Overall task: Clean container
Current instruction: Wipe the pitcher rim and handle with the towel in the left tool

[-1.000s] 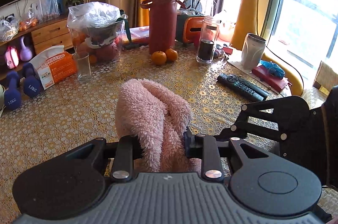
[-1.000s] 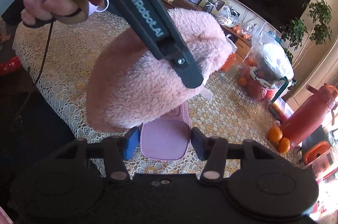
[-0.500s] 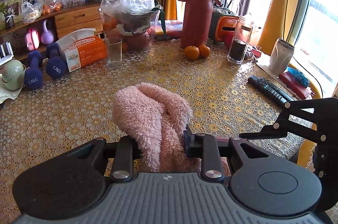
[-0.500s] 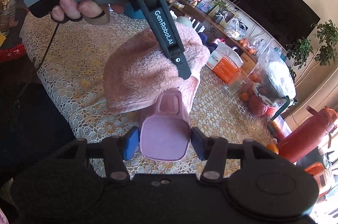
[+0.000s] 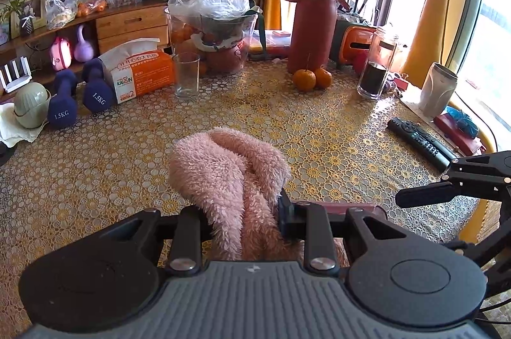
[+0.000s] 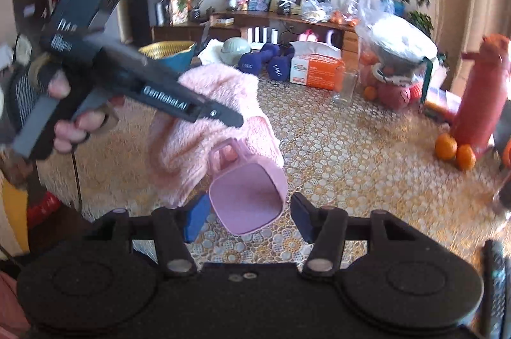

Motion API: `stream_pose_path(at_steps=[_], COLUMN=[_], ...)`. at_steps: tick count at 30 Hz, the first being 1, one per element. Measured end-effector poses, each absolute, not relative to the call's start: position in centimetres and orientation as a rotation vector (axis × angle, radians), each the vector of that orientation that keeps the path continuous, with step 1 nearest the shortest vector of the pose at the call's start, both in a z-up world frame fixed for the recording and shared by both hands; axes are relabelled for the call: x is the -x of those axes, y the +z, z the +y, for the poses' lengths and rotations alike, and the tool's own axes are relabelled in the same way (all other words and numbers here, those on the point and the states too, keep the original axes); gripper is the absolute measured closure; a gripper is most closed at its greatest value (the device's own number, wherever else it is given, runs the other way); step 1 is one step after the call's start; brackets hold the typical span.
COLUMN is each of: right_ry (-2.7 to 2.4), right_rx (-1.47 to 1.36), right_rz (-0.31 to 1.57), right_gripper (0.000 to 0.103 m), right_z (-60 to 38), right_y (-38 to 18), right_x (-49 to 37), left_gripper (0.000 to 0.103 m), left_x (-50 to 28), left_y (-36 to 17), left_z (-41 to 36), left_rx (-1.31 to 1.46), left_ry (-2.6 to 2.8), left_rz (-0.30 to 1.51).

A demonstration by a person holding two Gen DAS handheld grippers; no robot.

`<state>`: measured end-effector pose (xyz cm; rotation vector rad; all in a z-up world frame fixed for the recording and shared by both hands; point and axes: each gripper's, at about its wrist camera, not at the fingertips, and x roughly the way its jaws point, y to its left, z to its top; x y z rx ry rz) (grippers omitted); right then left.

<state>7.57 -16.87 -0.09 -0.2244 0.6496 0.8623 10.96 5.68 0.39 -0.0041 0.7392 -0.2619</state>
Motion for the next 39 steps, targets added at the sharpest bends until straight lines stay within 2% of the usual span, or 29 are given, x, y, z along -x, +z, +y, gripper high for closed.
stream_pose_path(at_steps=[7,10,17,25,28,30,34,39], right_ry=[0.764,0.673,0.630,0.593,0.607,0.624,0.671,0.718], right_rx=[-0.294,-0.365,-0.502,-0.494,-0.448,-0.411,-0.306,-0.198], right_rz=[0.863,0.908,0.964,0.953,0.918,0.895,0.850,0.811], right_gripper=[0.045,0.041,0.040,0.042,0.044,0.049,0.049,0.049], right_z=[-19.6,-19.4,-19.4,-18.6,-18.3,-18.3,-17.9,-17.4], right_y=[-1.2,-2.3,-3.2,-3.8,-3.7,-3.6,-3.4,-3.1], right_x=[-10.8,-11.3,-11.1,-10.1,-9.7,-9.4,-9.1,-8.5], left_gripper=[0.077,0.077,0.077,0.077,0.076,0.076,0.076,0.076], left_x=[-10.6,-10.5,-9.5,-8.7,-7.7,-6.8,-5.5,-6.3], left_y=[0.4,0.3,0.3,0.3,1.2,2.1,3.0,1.5], left_z=[5.5,5.5,5.2,5.1,5.3,5.1,3.8,3.0], left_rx=[-0.002,-0.003,-0.004,-0.002,0.010,0.014,-0.032,-0.059], left_ry=[-0.257,-0.243,-0.246,-0.244,-0.280,-0.327,-0.405,-0.408], left_rz=[0.734,0.735,0.724,0.727,0.715,0.691,0.668,0.699])
